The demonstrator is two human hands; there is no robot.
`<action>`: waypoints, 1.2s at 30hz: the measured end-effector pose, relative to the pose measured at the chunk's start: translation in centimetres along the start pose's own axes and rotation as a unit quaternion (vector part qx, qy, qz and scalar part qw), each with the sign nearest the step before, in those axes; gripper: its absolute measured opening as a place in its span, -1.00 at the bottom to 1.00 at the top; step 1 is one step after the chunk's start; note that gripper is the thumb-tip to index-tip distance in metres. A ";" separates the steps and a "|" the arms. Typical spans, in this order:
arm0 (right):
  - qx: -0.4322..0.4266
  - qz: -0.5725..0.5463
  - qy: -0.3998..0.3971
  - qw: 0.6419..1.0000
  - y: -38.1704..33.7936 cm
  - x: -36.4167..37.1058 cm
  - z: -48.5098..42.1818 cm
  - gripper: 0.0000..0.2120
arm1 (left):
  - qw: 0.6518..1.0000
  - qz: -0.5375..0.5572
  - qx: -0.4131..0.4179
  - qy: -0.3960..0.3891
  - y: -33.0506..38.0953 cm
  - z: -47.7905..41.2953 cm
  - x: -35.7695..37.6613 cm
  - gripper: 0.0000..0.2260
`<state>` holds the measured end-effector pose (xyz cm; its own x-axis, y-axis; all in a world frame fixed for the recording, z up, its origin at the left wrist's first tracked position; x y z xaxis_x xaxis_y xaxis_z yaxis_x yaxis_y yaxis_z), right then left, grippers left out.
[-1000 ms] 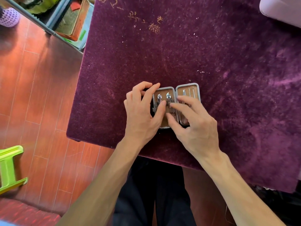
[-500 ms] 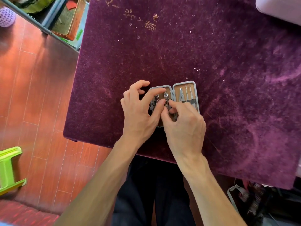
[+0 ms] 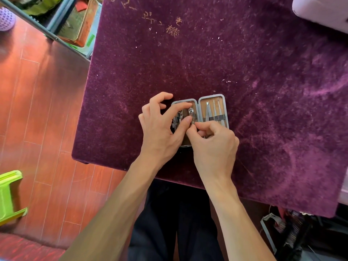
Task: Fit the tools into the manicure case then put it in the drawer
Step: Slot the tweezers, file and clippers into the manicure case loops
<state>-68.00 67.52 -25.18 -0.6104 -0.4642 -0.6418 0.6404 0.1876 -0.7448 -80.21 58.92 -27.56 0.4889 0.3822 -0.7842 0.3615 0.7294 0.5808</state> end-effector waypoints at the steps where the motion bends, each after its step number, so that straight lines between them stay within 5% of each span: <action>1: 0.004 -0.004 0.000 1.000 0.1 0.0 0.0 -0.87 | 1.000 0.000 -0.001 -0.003 0.0 0.0 0.0 -0.73; 9: -0.050 -0.013 0.022 0.998 0.4 -2.1 -0.4 -0.97 | 1.000 0.006 -0.005 -0.020 0.3 0.0 -0.3 -0.73; 18: -0.115 0.044 -0.010 0.992 1.1 -2.6 -1.2 -0.70 | 1.000 0.005 -0.009 -0.016 0.4 0.0 -0.3 -0.72; 36: -0.141 0.061 -0.026 0.988 0.7 -2.2 -1.2 -0.72 | 1.000 0.002 -0.004 -0.012 0.5 0.2 -0.4 -0.72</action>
<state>-66.74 69.75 -24.51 -0.5076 -0.4652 -0.7252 0.5476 0.4757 -0.6884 -80.08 59.07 -26.94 0.5090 0.3722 -0.7761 0.3529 0.7321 0.5826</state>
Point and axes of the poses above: each hand's wrist, its own z-axis away from the middle knuckle, its own x-axis out of the palm, y = z × x, the point moved 6 cm from there along -z, towards the middle knuckle, and after that the axes turned 9 degrees about -x, right-handed, at the moved point
